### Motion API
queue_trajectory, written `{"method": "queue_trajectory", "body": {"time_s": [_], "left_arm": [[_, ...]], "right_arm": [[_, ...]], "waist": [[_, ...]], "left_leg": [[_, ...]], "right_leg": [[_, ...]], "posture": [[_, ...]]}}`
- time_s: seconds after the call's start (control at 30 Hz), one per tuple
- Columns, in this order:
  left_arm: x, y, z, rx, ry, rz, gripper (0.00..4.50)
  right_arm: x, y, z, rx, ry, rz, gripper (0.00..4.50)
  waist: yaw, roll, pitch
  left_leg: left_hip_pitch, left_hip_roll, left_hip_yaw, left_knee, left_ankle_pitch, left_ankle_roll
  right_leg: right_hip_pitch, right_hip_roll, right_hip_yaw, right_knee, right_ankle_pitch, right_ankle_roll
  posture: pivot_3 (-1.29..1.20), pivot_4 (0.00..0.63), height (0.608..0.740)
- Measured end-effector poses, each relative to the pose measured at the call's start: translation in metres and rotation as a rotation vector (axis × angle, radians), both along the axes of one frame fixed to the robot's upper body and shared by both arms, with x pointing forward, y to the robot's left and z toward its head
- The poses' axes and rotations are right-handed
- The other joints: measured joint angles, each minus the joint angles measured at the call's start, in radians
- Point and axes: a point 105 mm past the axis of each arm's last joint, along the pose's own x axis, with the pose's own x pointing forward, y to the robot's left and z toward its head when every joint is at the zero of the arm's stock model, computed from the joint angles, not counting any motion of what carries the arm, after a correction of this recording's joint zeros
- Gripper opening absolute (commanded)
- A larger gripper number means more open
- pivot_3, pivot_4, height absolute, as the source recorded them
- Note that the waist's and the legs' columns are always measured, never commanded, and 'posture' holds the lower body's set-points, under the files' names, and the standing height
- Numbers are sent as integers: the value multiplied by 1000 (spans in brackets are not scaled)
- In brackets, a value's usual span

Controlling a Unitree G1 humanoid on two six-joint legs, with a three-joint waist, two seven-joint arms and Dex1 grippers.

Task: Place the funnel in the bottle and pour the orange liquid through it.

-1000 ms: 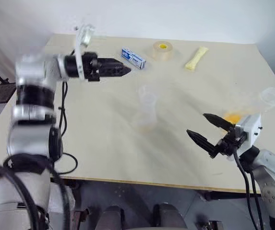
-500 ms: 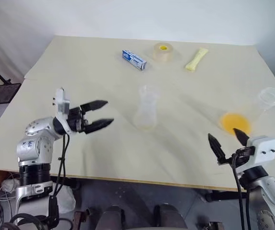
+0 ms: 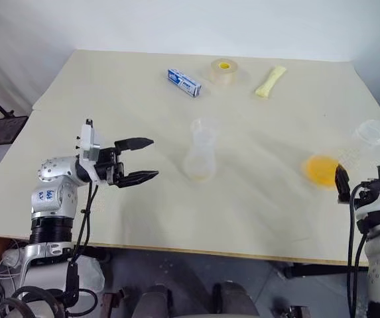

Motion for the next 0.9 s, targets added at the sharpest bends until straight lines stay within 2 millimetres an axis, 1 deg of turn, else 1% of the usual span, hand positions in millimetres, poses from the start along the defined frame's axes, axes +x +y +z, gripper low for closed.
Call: {"method": "queue_trajectory", "body": {"time_s": [0.1, 0.23, 0.33, 0.47, 0.63, 0.77, 0.87, 0.9], "left_arm": [[1, 2, -1, -1, -3, 11, 4431], [2, 6, -3, -1, 4, 40, 4431], [0, 8, -7, 0, 12, 61, 4431], [-4, 9, -8, -6, 5, 72, 4431], [-4, 12, -7, -5, 2, 104, 4431], [-4, 11, -5, -3, -11, 109, 4431], [-4, 12, -5, -6, -11, 117, 4500], [-4, 12, -4, -6, -11, 118, 4500]], "right_arm": [[13, -9, 3, 9, -1, 2, 4500], [27, -11, 20, -5, -30, 50, 4500], [33, -7, 34, -11, -65, 83, 4500], [37, -3, 38, -7, -70, 106, 4500], [41, 2, 42, 8, -73, 129, 4500], [51, 10, 53, 11, -98, 151, 4500], [57, 10, 54, 30, -88, 137, 3895], [57, 9, 52, 31, -82, 127, 3563]], "waist": [[-9, 0, 0], [-20, 0, 0], [-20, 0, 0], [-20, 0, 0], [-19, 0, 0], [-20, 0, 0], [-20, 0, 0], [-20, 0, 0]], "left_leg": [[0, 0, 0, 0, 0, 1], [-1, 0, 0, 0, 0, 1], [-1, 0, 0, 0, 0, 1], [-1, 0, 0, 0, 0, 1], [-1, 0, 0, 0, 1, 1], [-1, 0, 0, 0, 1, 1], [-1, 0, -1, 0, 1, 1], [-1, 0, 0, 0, 1, 1]], "right_leg": [[0, -1, 0, 0, 0, 0], [0, 0, 0, 0, 0, 0], [0, 0, -1, 0, 0, 0], [0, -1, 0, -1, 0, 0], [0, -1, 0, -1, 0, 1], [0, -1, -1, -1, 0, 1], [0, -1, -1, -1, 0, 1], [0, -1, -1, -1, 0, 1]], "posture": [[0, 150, 740], [0, 150, 740], [0, 150, 740], [0, 150, 740], [0, 150, 740], [0, 150, 740], [0, 150, 740], [0, 150, 740]]}}
